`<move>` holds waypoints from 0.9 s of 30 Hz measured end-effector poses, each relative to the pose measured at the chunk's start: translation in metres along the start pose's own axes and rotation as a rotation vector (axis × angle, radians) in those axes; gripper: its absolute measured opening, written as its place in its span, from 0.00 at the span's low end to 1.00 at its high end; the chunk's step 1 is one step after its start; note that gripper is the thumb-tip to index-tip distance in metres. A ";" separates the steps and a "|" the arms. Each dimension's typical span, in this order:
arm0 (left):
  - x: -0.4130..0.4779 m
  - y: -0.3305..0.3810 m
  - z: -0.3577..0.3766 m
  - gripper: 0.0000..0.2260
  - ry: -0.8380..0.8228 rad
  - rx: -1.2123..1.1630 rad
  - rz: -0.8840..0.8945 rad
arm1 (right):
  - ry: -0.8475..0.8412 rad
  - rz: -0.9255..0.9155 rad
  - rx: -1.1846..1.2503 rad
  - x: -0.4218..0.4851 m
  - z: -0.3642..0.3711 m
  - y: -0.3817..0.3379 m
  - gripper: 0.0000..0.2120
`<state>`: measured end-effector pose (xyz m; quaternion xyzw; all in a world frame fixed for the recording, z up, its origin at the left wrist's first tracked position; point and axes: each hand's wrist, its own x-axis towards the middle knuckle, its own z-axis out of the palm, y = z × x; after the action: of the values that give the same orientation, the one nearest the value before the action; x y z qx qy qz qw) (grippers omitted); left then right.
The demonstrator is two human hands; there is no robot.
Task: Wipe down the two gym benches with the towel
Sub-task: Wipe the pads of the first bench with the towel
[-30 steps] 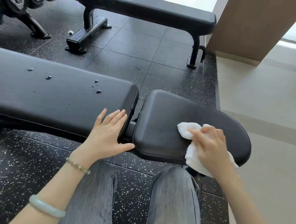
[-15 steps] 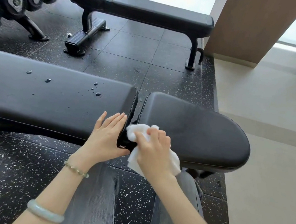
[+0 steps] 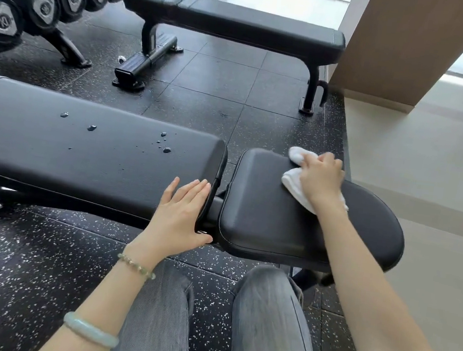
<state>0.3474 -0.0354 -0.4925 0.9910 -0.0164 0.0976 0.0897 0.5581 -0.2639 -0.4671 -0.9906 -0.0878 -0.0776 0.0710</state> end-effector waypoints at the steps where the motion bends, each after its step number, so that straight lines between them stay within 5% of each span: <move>1: 0.000 0.000 0.000 0.46 0.004 0.002 -0.001 | 0.014 0.047 -0.012 -0.001 -0.001 0.013 0.16; 9: 0.000 -0.001 0.005 0.47 0.027 0.047 -0.004 | 0.051 0.324 -0.022 -0.045 -0.016 0.085 0.16; 20: 0.001 0.003 0.006 0.47 0.075 0.081 -0.030 | 0.157 -0.064 0.059 -0.105 -0.007 -0.049 0.06; 27: 0.000 0.007 0.006 0.47 0.102 0.063 -0.068 | 0.101 -0.399 0.132 -0.102 -0.005 -0.084 0.11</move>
<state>0.3481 -0.0431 -0.4968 0.9871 0.0251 0.1453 0.0626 0.4430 -0.1989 -0.4686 -0.9416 -0.2833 -0.1339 0.1232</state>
